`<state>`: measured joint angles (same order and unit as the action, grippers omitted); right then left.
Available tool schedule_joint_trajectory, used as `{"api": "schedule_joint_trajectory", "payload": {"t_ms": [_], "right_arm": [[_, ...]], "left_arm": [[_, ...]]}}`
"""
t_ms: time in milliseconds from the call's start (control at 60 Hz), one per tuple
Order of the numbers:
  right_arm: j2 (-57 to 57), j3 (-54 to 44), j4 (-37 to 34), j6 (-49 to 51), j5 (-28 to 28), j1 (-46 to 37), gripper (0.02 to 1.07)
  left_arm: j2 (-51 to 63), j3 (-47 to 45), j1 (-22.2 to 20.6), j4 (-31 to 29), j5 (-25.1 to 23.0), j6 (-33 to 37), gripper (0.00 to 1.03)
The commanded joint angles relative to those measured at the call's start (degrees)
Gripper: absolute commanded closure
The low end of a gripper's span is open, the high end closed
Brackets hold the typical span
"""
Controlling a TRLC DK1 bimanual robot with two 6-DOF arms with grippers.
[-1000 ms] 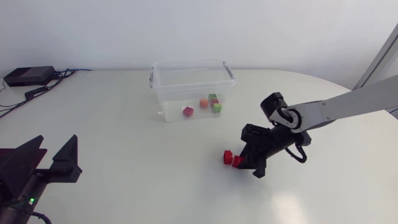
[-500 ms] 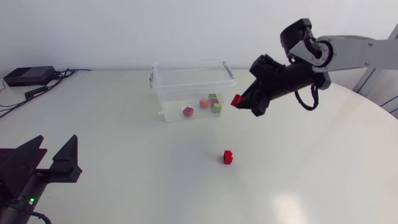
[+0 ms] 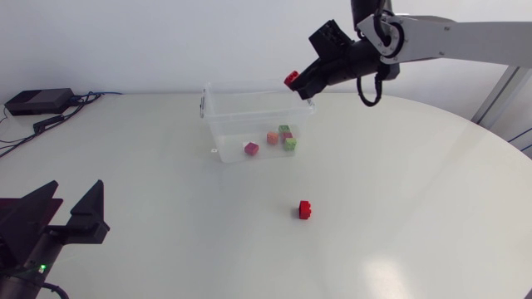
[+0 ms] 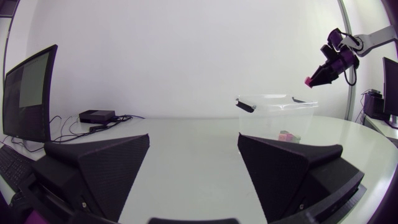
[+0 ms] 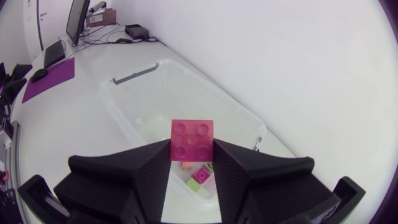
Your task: Place the duplo bricks in the container
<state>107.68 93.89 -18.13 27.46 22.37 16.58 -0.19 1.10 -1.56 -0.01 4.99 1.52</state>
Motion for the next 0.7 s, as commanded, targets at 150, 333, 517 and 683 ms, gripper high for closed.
{"api": "schedule_joint_trajectory", "payload": {"t_ms": [150, 333, 517, 683], "right_arm": [[13.3, 14.7, -3.7, -3.8, -8.2, 4.8, 0.03], [5.2, 9.4, -2.9, -5.1, -8.2, 4.3, 0.06], [-9.6, -6.4, -5.7, 0.0, -0.9, 2.3, 0.06], [-16.9, -21.4, -10.9, 10.8, 0.0, 3.2, 0.06]], "left_arm": [[-0.4, -1.1, 0.3, 0.7, -0.1, 0.3, 0.04], [-0.4, -1.1, 0.3, 0.7, -0.1, 0.3, 0.04], [-0.4, -1.1, 0.3, 0.7, -0.1, 0.3, 0.04], [-0.4, -1.1, 0.3, 0.7, -0.1, 0.3, 0.04]]}}
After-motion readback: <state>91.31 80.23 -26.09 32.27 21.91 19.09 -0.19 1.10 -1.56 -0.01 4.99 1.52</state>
